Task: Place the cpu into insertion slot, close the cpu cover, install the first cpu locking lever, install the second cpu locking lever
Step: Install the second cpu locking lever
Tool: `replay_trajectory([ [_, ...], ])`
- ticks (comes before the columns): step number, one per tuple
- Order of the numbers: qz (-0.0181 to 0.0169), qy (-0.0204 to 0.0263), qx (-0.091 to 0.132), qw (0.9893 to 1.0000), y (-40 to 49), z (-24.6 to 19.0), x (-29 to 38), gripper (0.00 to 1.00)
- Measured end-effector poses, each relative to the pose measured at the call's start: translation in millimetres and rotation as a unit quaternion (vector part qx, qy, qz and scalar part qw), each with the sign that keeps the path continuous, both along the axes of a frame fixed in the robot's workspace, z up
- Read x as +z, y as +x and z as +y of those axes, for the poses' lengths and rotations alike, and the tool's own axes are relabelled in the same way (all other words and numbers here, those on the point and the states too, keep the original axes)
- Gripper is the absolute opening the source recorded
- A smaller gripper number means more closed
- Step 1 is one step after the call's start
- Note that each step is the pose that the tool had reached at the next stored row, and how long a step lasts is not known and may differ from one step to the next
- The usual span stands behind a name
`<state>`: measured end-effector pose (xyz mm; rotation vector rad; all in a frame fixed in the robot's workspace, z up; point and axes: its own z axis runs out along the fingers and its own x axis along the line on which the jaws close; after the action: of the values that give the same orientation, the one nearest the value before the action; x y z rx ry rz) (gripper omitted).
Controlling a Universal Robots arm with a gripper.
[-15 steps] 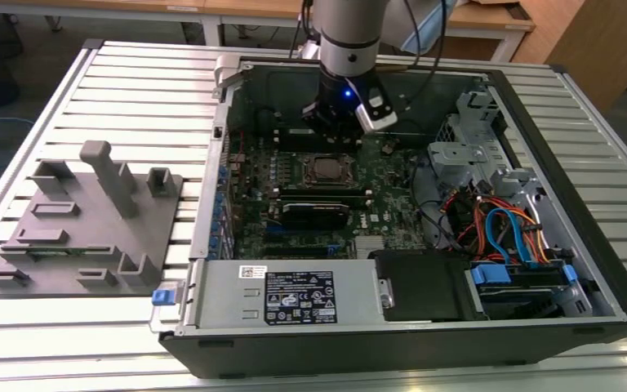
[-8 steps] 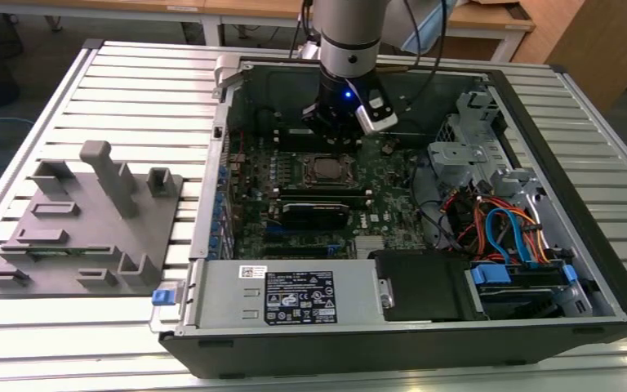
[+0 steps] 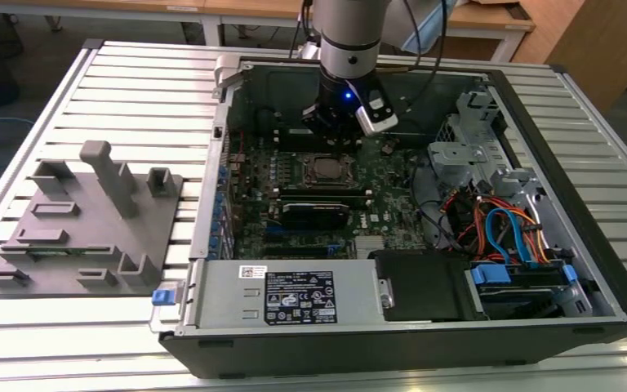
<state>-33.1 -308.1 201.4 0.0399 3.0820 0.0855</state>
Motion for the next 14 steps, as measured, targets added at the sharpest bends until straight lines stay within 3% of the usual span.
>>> replay_trajectory([
  [11,0.0,-0.0001,0.0,1.0,0.0,-0.2,0.1,0.11],
  [14,0.0,-0.0001,0.0,1.0,0.0,-0.2,4.1,0.11],
])
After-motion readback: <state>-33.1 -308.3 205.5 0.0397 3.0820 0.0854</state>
